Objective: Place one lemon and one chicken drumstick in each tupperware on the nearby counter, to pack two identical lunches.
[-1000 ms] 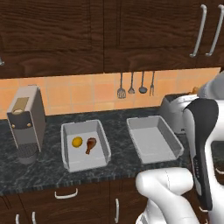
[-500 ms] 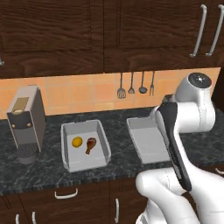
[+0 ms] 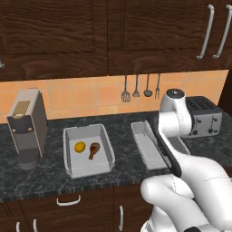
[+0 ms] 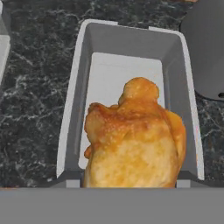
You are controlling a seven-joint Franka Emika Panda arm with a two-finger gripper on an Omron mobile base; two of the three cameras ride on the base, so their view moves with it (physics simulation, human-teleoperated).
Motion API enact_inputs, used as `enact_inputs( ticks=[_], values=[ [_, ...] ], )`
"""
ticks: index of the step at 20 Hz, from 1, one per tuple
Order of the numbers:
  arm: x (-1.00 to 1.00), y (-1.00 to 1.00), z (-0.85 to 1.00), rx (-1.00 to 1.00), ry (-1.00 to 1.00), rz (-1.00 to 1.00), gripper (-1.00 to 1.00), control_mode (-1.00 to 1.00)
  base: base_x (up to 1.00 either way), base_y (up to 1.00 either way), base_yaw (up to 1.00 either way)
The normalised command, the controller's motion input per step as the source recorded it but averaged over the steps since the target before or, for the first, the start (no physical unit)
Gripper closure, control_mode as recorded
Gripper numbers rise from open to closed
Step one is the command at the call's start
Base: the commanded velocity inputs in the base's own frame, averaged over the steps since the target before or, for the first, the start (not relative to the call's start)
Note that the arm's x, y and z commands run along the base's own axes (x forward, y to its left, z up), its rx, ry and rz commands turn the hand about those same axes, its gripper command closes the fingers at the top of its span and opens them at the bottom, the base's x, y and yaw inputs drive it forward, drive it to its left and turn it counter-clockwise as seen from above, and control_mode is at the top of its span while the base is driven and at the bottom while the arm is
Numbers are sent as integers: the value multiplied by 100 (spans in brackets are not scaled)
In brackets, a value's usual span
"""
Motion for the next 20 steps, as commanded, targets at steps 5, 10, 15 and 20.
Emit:
enact_inputs(
  ticks=[5,10,15,20],
  values=[
    [78,-16,-47,0,19,9,100,-100,0,0,0],
    [58,-12,-41,0,11,11,100,-100,0,0,0],
    [46,-1,-65,1,2,8,100,-100,0,0,0],
    [55,5,-63,0,0,1,100,-100,0,0,0]
  ],
)
